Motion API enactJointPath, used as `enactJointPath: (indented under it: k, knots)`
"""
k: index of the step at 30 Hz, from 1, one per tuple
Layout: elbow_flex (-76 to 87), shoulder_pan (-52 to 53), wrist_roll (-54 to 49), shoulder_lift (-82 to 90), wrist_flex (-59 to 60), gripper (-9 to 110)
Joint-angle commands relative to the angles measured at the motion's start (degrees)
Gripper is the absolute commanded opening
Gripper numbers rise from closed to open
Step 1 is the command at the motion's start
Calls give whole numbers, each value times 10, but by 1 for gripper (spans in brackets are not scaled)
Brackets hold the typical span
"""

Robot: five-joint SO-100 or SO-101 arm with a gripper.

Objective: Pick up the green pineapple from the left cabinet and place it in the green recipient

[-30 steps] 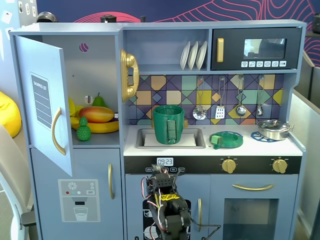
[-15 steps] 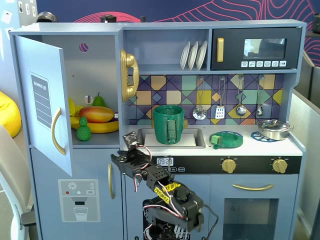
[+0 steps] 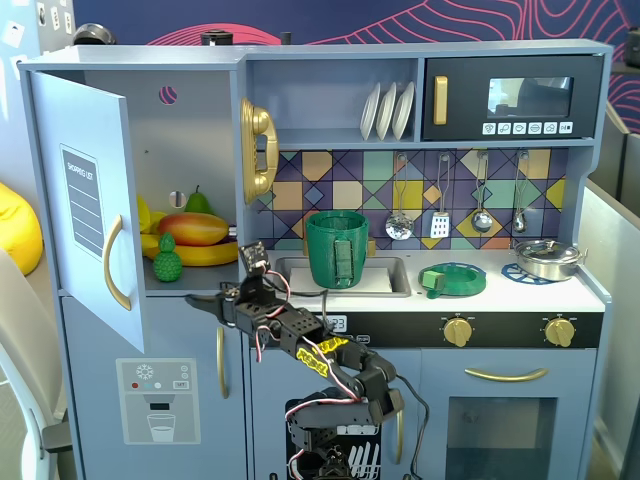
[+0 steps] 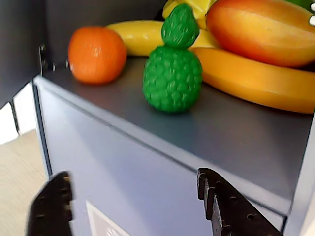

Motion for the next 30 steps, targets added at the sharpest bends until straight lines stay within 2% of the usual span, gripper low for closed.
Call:
enactJointPath:
  k: [1,11,30]
  knots:
    - [-69,11,18,-49,-47,30]
    - [-127,25,-11,-215,-141,32]
    - [-318,28,-28,-391,-159,36]
